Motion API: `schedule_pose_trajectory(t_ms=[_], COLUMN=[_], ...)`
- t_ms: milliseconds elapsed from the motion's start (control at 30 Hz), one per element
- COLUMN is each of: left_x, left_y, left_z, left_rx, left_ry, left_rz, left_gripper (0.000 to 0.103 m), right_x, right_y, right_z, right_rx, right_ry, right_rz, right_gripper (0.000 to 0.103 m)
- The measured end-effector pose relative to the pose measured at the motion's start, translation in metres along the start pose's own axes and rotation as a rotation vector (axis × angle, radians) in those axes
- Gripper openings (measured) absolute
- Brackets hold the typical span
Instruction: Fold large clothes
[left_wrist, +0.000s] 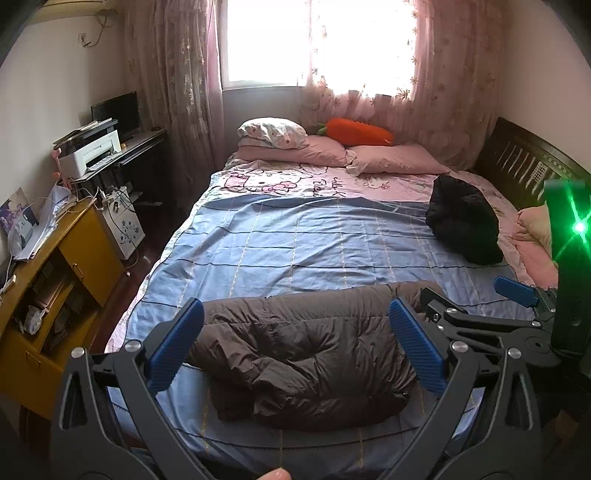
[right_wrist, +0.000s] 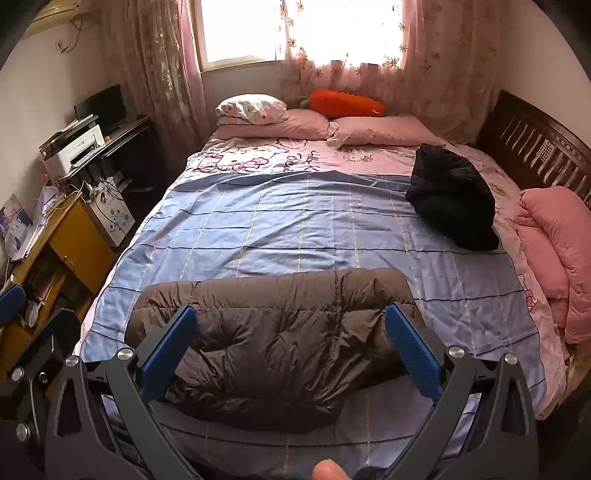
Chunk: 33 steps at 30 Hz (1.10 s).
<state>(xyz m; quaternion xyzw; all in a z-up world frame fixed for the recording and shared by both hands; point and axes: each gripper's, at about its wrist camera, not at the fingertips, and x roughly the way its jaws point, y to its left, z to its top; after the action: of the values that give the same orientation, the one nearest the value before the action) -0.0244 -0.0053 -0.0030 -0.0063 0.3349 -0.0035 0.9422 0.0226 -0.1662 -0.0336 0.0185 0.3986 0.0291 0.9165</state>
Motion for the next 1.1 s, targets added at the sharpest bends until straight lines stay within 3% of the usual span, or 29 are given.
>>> schedule_pose_trajectory(t_ms=[1100], left_x=[-0.0002], left_y=[-0.0013], left_z=[0.0002], left_rx=[-0.001], left_ry=[-0.006], left_rz=[0.006], left_gripper=[0.101], right_x=[0.0003], right_y=[0.0004], right_z=[-0.0008], right_rx=[-0.001], right_ry=[0.001], right_rz=[0.000], right_gripper=[0.102])
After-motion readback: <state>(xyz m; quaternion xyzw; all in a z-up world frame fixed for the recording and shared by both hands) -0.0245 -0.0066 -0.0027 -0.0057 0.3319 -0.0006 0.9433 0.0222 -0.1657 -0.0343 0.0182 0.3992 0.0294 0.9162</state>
